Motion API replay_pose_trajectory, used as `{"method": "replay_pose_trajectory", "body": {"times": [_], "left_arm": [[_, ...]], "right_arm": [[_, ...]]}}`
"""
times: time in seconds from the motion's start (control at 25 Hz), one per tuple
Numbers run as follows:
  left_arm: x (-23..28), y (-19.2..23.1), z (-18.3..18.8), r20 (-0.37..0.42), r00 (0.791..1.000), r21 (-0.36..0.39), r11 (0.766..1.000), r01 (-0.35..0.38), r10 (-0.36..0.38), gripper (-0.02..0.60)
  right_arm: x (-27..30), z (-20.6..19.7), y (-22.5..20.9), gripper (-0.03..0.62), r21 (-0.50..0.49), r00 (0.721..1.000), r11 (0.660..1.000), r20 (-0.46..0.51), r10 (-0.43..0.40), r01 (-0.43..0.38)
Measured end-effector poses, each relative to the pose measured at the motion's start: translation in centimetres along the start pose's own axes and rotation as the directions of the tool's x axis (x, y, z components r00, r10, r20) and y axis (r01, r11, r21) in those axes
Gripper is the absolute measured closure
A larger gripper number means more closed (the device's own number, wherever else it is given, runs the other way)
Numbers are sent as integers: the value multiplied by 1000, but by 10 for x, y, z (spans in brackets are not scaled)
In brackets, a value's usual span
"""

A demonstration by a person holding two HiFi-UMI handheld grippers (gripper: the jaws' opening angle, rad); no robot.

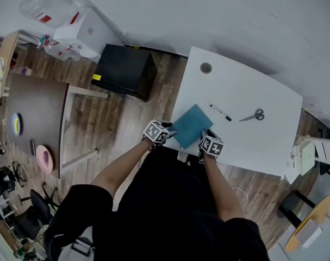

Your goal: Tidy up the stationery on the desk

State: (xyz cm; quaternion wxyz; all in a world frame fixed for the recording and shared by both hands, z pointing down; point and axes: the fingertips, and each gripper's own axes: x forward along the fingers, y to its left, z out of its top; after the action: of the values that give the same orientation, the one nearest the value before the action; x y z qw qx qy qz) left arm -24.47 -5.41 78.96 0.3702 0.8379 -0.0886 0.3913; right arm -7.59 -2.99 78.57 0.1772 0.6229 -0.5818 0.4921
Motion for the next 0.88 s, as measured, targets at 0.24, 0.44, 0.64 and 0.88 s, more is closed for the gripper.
{"method": "replay_pose_trajectory", "body": {"times": [0.24,0.44,0.64,0.88], "left_arm": [[4,-18,-18,3,999,-11,999,-38,38,387],[9,-32,-20,37,999,-75,997,-36,39,376],[6,-31,-23,55,997,-113,993,-45,51,376],[2,-29,-30,55,994,-120,988,-92,99,376]], "right_arm": [[25,34,8,459,3,999,1000,-30,20,-20],[34,57,18,459,-73,998,996,-40,45,-48],[33,47,23,459,-209,992,974,-108,60,-81],[15,3,34,459,-266,975,953,-204,92,-146]]}}
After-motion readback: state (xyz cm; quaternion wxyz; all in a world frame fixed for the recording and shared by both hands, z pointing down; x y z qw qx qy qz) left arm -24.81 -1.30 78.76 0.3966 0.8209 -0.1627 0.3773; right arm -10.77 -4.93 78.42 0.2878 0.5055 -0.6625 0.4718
